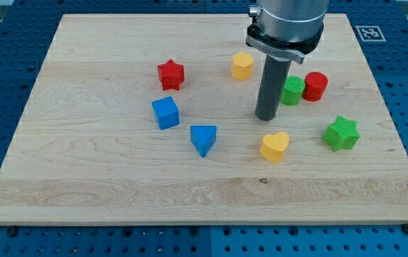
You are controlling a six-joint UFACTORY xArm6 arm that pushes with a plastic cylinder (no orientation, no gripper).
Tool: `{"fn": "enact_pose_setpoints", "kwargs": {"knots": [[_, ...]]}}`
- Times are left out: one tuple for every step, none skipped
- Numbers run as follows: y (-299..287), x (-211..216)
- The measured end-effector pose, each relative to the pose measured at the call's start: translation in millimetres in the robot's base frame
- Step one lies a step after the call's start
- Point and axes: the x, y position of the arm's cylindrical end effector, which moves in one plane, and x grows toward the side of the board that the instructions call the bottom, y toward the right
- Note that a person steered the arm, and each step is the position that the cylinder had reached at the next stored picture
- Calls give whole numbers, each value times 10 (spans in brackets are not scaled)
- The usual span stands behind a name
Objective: Move the green circle vertically below the yellow hexagon
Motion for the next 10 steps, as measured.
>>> {"fn": "enact_pose_setpoints", "kwargs": {"knots": [[159,0],[384,0],[623,-9],[818,-89],[879,-259],[878,-497],[878,-542],[864,-542],[701,-514],[434,-443]]}}
